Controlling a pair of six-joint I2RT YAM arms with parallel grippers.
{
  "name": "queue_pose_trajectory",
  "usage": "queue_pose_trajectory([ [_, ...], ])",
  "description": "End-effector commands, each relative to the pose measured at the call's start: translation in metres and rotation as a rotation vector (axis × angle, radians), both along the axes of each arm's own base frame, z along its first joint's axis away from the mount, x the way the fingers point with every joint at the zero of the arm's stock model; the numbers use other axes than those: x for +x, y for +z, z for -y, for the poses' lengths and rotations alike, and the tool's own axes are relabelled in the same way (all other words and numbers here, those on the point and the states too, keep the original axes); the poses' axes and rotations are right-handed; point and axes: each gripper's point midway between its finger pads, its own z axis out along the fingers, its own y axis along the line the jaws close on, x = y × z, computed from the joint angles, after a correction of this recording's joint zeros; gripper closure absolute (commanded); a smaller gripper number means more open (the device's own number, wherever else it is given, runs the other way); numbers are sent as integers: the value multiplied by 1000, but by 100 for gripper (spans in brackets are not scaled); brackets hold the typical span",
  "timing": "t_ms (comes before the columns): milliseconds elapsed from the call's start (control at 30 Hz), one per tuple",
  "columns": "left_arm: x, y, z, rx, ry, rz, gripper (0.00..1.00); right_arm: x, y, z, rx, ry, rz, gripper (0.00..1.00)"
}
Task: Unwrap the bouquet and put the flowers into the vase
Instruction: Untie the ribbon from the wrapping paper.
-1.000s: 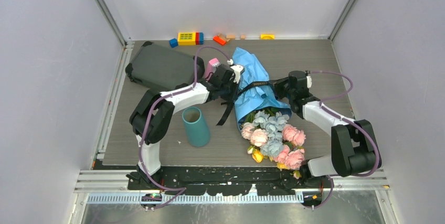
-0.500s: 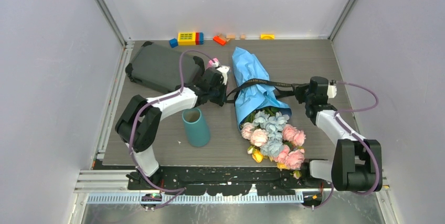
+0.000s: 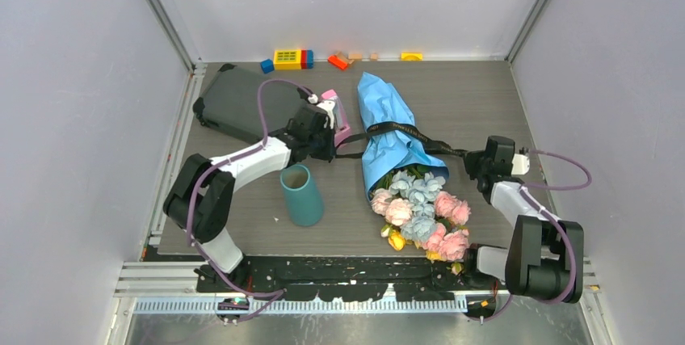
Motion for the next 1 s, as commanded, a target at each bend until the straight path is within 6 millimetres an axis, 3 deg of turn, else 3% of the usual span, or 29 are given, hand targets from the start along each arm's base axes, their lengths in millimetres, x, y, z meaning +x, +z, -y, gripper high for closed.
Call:
queue_pose_trajectory([
  [0, 1, 28, -3, -30, 14, 54, 94, 3, 21, 18, -52, -24, 55, 77],
  [233, -6, 59, -13, -22, 1, 105, 67, -3, 51, 33, -145, -8, 74, 38],
  [367, -12, 75, -24, -3, 14, 133, 53, 0, 74, 32, -196, 40, 111, 32],
  [467, -15, 92, -23, -26, -5, 163, 47, 12, 96, 19, -205, 145, 172, 31],
  [667, -15, 125, 18, -158, -140, 193, 38, 37, 128, -21, -219, 406, 265, 27],
  [867, -14, 137, 77, -188, -271, 222, 30, 53, 139, -94, -276, 718, 283, 26],
  [967, -8, 135, 99, -203, -311, 221, 29, 59, 134, -129, -255, 831, 288, 26],
])
